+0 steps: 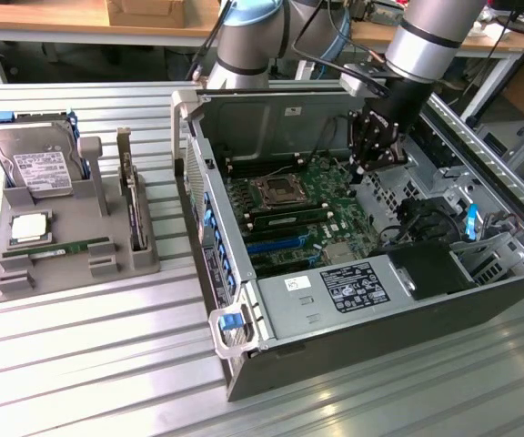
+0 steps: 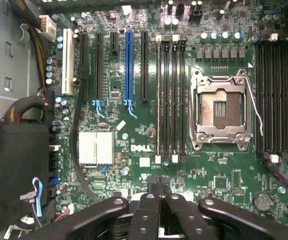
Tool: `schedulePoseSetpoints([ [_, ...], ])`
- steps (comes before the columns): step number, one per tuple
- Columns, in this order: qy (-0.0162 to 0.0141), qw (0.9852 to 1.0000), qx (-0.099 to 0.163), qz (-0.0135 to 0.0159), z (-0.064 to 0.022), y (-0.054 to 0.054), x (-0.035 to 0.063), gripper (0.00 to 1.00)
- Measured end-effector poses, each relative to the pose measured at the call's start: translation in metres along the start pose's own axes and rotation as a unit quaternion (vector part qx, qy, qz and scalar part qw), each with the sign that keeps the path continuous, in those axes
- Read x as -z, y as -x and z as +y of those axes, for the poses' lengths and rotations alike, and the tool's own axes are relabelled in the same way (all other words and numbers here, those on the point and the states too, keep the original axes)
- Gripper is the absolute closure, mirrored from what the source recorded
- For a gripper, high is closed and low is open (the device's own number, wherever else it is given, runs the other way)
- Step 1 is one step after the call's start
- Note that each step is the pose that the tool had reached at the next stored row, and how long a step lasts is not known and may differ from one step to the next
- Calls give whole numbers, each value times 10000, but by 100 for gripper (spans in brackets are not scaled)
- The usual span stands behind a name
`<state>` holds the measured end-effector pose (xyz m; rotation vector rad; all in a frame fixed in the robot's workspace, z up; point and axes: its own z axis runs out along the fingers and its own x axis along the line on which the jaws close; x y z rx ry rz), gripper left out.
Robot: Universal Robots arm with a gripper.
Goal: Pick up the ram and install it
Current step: 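Press down the ram until it locks into place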
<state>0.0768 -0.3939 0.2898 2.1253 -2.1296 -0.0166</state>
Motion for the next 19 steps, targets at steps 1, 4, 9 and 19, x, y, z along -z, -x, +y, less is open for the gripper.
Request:
schedulePoseSetpoints([
  [1, 0, 10000, 0, 0, 43, 3, -38, 89],
  [4, 0, 10000, 0, -1, 100, 12, -148, 89],
  [9, 0, 10000, 1, 0, 172, 30, -364, 89],
  [19, -1, 10000, 1, -7, 153, 53, -627, 89],
])
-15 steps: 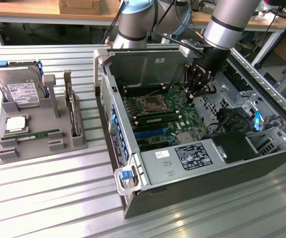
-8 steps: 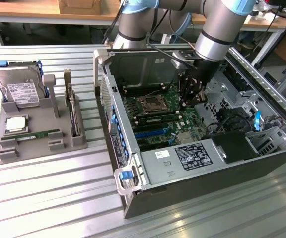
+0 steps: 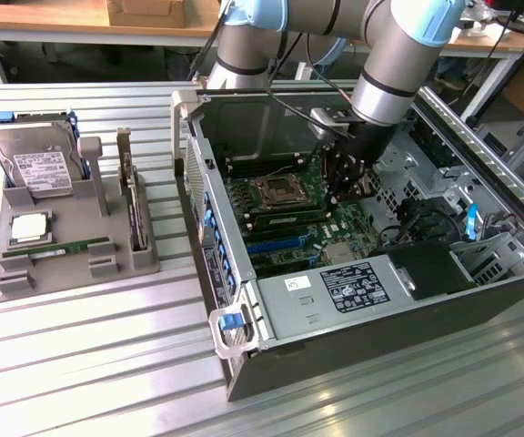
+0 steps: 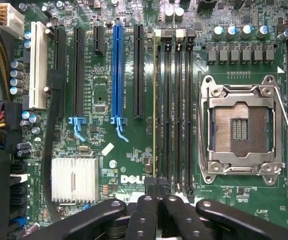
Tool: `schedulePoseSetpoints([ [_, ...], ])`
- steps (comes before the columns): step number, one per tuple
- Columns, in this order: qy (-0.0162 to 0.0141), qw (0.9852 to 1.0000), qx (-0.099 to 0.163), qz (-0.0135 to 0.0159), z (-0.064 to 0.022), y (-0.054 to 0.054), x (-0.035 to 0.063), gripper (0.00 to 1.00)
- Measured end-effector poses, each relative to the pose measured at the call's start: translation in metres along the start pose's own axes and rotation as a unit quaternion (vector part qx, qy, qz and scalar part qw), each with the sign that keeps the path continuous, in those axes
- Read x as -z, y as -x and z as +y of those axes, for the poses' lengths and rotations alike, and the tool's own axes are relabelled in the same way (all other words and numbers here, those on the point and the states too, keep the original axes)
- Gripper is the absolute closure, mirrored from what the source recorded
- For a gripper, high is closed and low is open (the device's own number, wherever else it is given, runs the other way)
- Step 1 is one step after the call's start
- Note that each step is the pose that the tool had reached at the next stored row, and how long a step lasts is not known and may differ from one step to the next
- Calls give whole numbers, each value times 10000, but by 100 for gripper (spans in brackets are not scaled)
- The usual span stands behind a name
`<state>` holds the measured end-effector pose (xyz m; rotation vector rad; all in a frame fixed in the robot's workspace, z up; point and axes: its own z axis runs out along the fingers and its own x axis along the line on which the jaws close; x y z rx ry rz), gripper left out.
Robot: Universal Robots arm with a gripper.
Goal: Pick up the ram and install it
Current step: 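Press down the ram until it locks into place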
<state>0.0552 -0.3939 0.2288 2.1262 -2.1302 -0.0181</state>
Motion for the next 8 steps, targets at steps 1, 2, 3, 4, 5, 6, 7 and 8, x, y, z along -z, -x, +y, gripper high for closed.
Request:
schedulePoseSetpoints([
  [1, -1, 10000, 0, -6, 5, -3, 52, 89],
  [2, 0, 10000, 0, -1, 14, -11, 138, 89],
  [3, -3, 10000, 0, -1, 26, -16, 199, 89],
  [4, -11, 10000, -1, -2, 85, -16, 201, 89],
  [5, -20, 10000, -1, -1, 186, -16, 192, 89],
  [6, -22, 10000, -2, -1, 235, -16, 186, 89],
  [7, -25, 10000, -2, -2, 285, -16, 181, 89],
  [8, -28, 10000, -2, -1, 382, -16, 171, 89],
])
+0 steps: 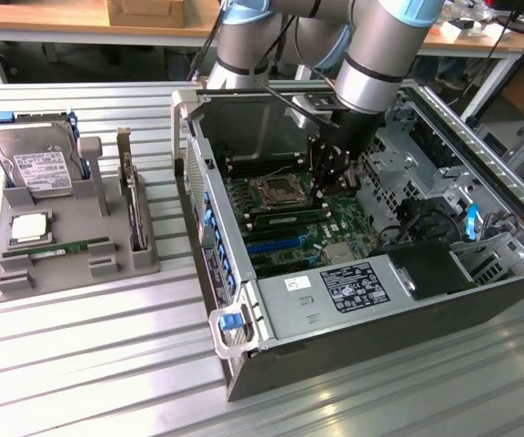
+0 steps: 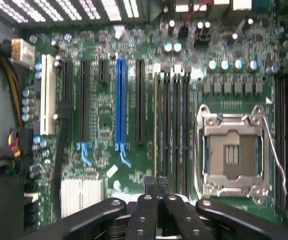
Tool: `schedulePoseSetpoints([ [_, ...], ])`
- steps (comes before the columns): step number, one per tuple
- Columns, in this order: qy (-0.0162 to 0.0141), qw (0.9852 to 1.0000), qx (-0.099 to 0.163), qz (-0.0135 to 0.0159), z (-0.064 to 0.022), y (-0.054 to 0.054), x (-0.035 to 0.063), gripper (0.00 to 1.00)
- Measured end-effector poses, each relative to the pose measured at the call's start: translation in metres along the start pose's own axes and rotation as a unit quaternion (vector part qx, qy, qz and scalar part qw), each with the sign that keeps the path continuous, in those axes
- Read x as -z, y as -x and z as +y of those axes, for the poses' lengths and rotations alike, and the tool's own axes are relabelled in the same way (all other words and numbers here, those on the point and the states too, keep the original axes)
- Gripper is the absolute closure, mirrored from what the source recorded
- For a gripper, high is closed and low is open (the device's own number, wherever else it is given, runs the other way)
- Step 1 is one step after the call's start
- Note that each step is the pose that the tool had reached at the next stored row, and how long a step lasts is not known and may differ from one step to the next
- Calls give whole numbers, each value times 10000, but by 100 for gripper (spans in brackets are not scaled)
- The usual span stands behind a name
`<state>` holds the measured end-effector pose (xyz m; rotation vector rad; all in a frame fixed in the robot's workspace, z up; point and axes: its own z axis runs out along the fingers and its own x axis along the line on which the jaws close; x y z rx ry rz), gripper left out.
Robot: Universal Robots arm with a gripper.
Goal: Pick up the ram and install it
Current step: 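Press down the ram until it locks into place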
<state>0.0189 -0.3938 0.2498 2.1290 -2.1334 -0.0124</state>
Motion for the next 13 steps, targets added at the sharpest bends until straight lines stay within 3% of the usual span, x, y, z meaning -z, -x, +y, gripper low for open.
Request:
schedulePoseSetpoints([
  [2, -4, 10000, -1, -1, 166, 0, -19, 89],
  [5, -7, 10000, -1, 0, 562, 3, -84, 89],
  [6, -8, 10000, -1, -1, 627, 6, -104, 89],
  [9, -7, 10000, -1, 0, 734, 9, -173, 89],
  [13, -7, 10000, 1, 2, 757, 16, -256, 89],
])
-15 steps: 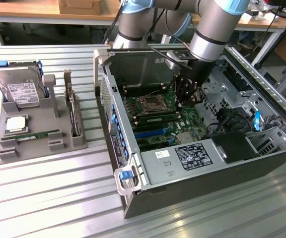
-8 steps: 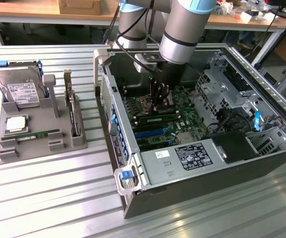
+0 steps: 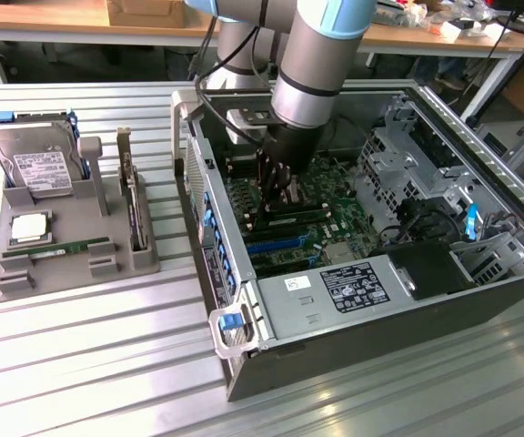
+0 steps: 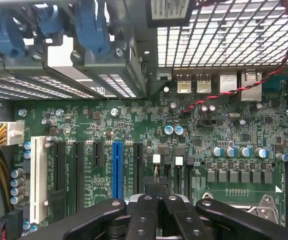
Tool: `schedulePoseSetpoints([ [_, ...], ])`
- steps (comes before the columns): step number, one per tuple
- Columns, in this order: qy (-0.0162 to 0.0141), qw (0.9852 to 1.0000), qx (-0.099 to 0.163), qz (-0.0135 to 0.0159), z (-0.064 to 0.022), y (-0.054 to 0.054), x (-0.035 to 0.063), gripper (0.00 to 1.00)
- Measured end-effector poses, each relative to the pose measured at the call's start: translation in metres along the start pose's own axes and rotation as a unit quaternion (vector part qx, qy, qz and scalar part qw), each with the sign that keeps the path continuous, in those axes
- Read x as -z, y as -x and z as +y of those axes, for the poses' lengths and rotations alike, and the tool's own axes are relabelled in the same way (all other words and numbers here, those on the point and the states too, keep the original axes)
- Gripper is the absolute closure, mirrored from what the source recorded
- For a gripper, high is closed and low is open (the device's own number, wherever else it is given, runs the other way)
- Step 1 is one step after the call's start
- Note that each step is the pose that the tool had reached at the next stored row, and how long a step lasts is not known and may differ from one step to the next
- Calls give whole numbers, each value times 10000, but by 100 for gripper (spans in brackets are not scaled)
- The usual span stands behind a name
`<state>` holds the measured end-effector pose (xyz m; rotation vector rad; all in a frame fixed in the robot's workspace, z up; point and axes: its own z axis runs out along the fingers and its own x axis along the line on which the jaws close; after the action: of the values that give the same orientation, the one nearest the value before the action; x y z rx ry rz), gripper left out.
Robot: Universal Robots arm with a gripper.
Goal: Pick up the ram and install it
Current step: 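Press down the ram until it locks into place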
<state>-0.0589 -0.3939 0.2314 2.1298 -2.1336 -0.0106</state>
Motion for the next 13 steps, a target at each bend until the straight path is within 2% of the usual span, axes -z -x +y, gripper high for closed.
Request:
schedulePoseSetpoints([
  [4, 0, 10000, -1, -1, -17, 2, -26, 89],
  [6, -2, 10000, 1, -3, -126, 2, 0, 89],
  [8, 4, 10000, 0, -2, -269, 1, 15, 89],
  [9, 14, 10000, 1, -1, -395, 0, 27, 89],
  [12, 33, 10000, 3, -1, -697, 0, 56, 89],
  [13, 36, 10000, 3, -1, -764, -1, 62, 89],
])
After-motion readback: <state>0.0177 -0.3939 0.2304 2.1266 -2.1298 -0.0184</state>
